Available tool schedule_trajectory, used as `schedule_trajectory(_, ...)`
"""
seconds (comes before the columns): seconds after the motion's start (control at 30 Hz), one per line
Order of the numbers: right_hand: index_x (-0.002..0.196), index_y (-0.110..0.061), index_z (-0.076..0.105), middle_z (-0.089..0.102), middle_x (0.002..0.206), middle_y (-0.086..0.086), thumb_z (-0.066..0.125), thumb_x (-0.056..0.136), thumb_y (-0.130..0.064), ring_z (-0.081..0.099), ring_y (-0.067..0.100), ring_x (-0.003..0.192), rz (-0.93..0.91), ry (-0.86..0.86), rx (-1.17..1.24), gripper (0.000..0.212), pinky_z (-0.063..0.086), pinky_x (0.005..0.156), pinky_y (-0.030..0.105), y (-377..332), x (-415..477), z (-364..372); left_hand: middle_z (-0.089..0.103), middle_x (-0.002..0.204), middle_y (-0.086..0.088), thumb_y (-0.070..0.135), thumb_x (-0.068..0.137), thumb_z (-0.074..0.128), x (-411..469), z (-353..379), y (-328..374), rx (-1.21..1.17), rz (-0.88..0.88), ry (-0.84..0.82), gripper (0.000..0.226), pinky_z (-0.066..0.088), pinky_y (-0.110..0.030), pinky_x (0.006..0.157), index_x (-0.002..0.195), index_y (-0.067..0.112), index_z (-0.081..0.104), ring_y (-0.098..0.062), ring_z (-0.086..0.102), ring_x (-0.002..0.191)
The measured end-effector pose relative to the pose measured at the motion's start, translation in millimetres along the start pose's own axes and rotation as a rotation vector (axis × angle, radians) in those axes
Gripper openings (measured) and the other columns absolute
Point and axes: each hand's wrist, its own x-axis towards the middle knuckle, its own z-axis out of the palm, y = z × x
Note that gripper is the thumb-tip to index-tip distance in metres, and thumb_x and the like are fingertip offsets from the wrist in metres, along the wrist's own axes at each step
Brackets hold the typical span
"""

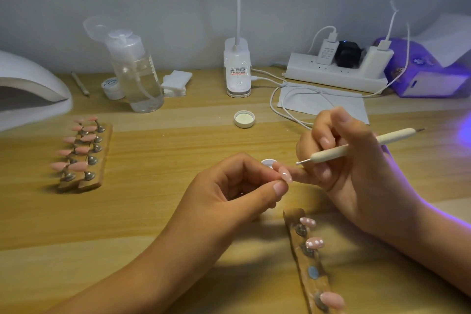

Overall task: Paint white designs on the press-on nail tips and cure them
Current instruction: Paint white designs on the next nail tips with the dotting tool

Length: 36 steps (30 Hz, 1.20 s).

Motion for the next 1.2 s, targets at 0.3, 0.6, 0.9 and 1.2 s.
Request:
schedule_trajectory(0.3, 0.064, -0.019, 0.049, 0.049, 0.058, -0.004, 0.062, 0.079, -0.016, 0.054, 0.004, 0.054, 0.001, -0.048, -0.012, 0.02, 0.058, 0.07, 0.031, 0, -2, -1, 0.068, 0.074, 0.008, 0.015, 0.076, 0.07, 0, -1, 1, -0.033, -0.017, 0.013, 0.006, 0.046, -0.013, 0.064, 0.074, 0.02, 0.071, -0.004, 0.057, 0.066)
schedule_trajectory(0.6, 0.083, -0.029, 0.073, 0.07, 0.077, -0.006, 0.072, 0.074, -0.04, 0.064, 0.013, 0.08, -0.15, 0.222, -0.438, 0.014, 0.055, 0.089, 0.036, 6, 8, -17, 0.064, 0.073, 0.013, 0.037, 0.07, 0.074, 4, -9, -5, -0.092, 0.003, 0.163, 0.012, 0.042, -0.013, 0.065, 0.078, 0.028, 0.072, -0.002, 0.049, 0.063)
schedule_trajectory(0.9, 0.096, -0.021, 0.062, 0.062, 0.086, -0.009, 0.054, 0.094, -0.027, 0.058, 0.015, 0.077, -0.379, -0.025, -0.933, 0.01, 0.046, 0.071, 0.02, 11, 0, -11, 0.06, 0.072, 0.01, 0.038, 0.069, 0.075, 6, -13, -5, -0.176, -0.03, 0.226, 0.016, 0.047, -0.015, 0.064, 0.082, 0.029, 0.073, -0.005, 0.053, 0.065)
schedule_trajectory(1.2, 0.093, -0.021, 0.061, 0.061, 0.086, -0.003, 0.05, 0.094, -0.032, 0.055, 0.021, 0.078, -0.34, -0.09, -1.07, 0.015, 0.046, 0.07, 0.032, 13, 3, -11, 0.063, 0.076, 0.009, 0.037, 0.068, 0.074, 7, -13, -6, -0.172, -0.05, 0.21, 0.018, 0.048, -0.015, 0.065, 0.084, 0.029, 0.075, -0.004, 0.056, 0.068)
